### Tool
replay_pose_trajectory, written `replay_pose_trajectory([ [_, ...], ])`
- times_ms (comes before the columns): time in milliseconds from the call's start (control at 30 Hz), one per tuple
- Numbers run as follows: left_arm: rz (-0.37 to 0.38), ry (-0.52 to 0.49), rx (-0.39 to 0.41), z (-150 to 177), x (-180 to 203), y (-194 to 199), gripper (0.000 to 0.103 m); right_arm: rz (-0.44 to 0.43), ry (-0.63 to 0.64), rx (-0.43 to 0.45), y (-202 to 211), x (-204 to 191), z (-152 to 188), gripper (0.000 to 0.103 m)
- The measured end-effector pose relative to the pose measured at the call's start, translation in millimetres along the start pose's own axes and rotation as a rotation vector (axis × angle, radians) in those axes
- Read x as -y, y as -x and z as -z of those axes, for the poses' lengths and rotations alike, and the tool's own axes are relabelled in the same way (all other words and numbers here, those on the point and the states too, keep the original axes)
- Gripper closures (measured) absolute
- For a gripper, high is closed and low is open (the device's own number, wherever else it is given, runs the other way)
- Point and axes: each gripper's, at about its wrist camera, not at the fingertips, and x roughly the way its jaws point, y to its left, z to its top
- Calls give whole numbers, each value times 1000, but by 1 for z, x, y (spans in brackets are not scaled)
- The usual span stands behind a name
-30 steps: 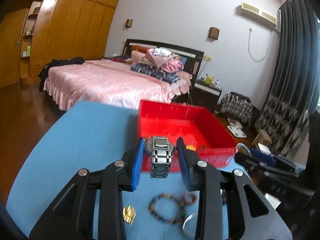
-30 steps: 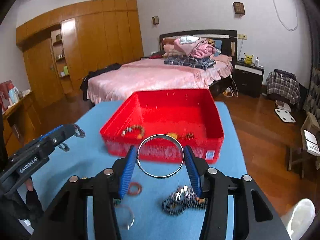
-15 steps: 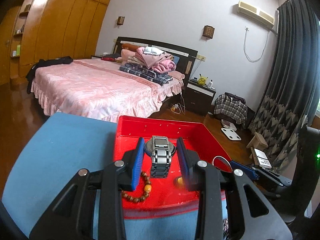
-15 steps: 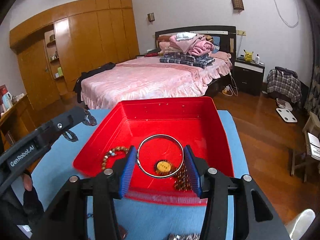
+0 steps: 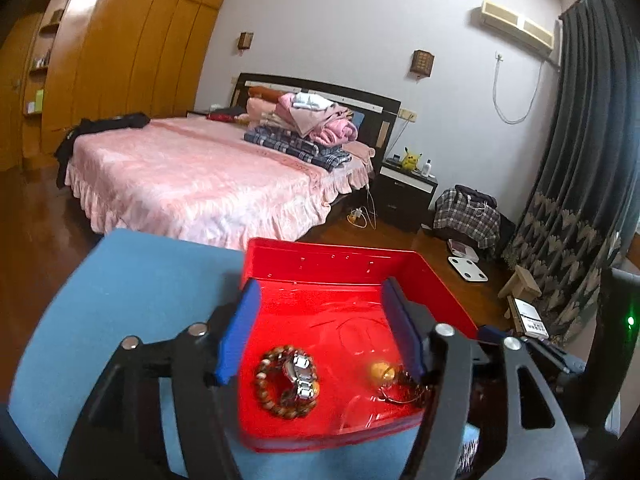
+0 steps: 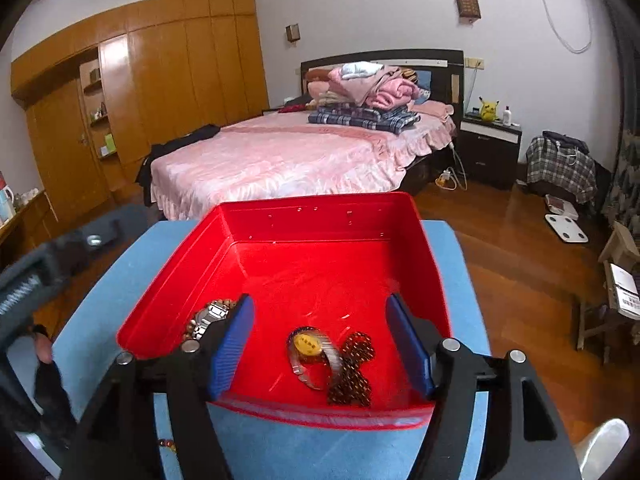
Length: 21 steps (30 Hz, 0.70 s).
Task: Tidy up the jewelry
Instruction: 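Carry the watch with the left tool into the red box while the right tool drops the bangles there, then withdraw both open tools from the red box back over the table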
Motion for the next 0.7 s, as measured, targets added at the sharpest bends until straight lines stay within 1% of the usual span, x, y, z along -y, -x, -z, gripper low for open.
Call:
replay_pose_trajectory([
  [33,-11,-11,7,1,-1,10,23,-3,-6,21,10,0,3,22],
  [67,-21,-23,22,2,-2,21,16,-2,-9,40,18,-1,6,19],
  [100,-28,-34,33,5,-2,31,15,-3,-11,51,24,-1,8,13],
  [133,-32,-42,36,6,-4,38,13,-5,-12,58,30,-2,10,10],
  [200,-46,-54,29,12,-6,51,9,-10,-10,62,44,-7,21,7],
  [300,-61,-44,11,27,-15,72,7,-23,3,60,61,-16,40,6],
  [467,-94,-40,-22,52,-26,94,7,-25,23,29,82,-30,73,6],
  [600,-132,-52,-58,76,-35,103,7,-15,39,15,93,-36,90,6],
  [700,-138,-31,-95,89,-40,104,7,-21,30,17,98,-40,100,6],
])
